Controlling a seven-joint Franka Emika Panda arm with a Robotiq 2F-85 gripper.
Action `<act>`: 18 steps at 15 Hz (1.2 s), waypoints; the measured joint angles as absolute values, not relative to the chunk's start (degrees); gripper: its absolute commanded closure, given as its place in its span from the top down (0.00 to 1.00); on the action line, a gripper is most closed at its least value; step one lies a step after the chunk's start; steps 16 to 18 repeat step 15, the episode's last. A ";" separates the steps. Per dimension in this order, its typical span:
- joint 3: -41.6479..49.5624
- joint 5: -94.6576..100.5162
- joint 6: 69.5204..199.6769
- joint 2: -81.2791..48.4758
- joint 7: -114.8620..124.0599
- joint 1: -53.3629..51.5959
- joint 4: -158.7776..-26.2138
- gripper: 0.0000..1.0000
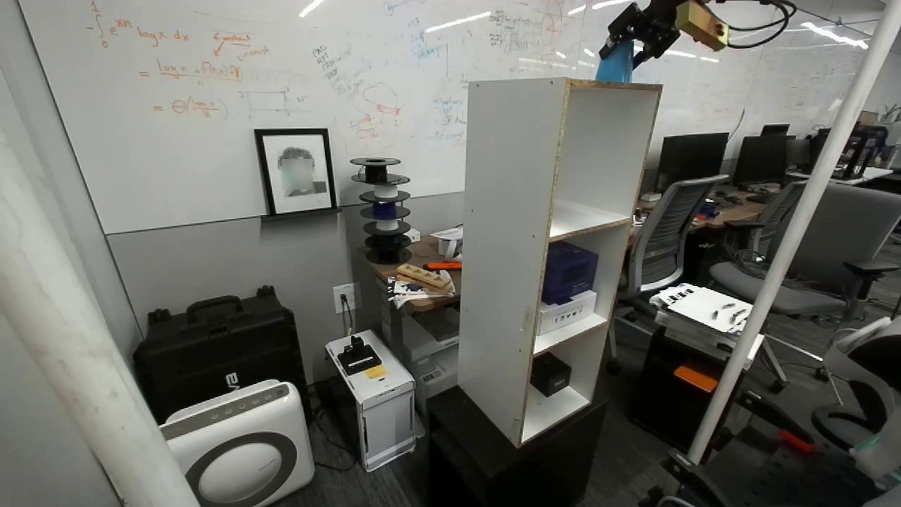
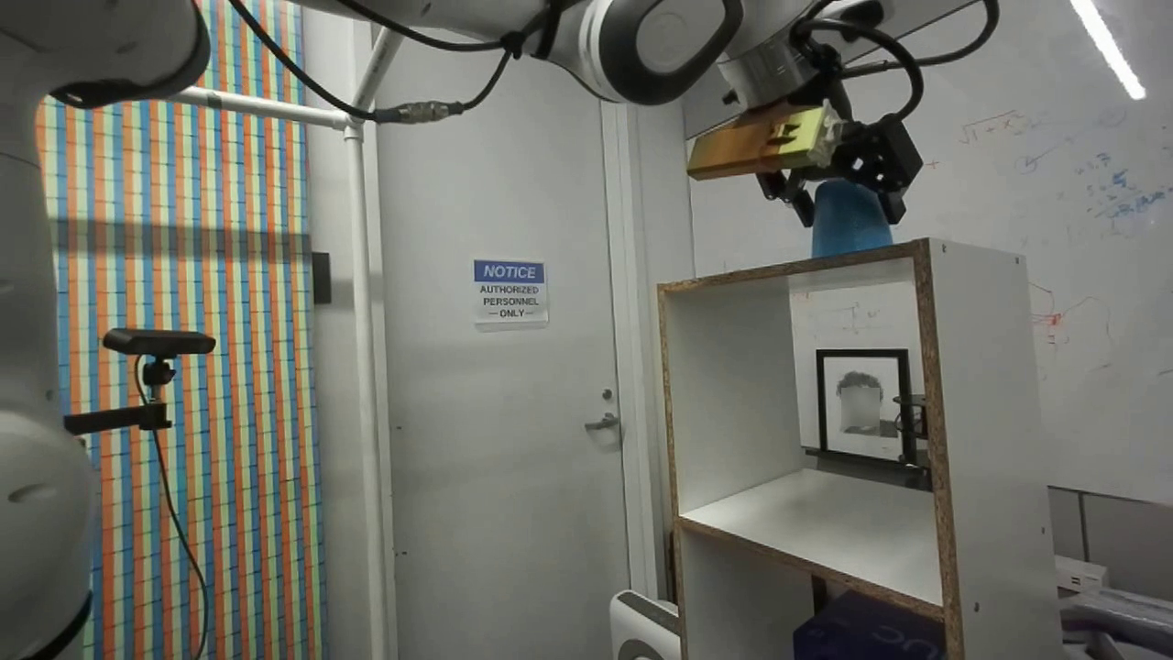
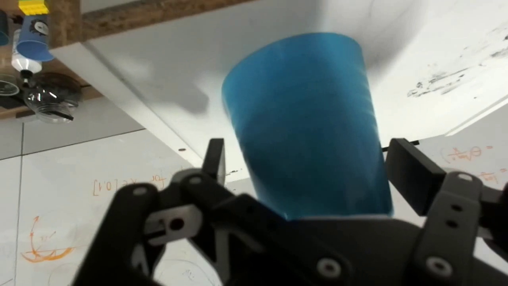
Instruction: Put the blue cup on top of the cabinet
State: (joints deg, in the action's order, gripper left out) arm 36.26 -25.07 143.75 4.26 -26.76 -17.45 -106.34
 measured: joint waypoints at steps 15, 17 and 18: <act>18.00 -15.85 113.31 28.61 -26.54 3.32 -127.05 1.00; 18.00 -15.85 113.31 28.61 -26.54 3.32 -127.05 1.00; 18.00 -15.85 113.31 28.61 -26.54 3.32 -127.05 1.00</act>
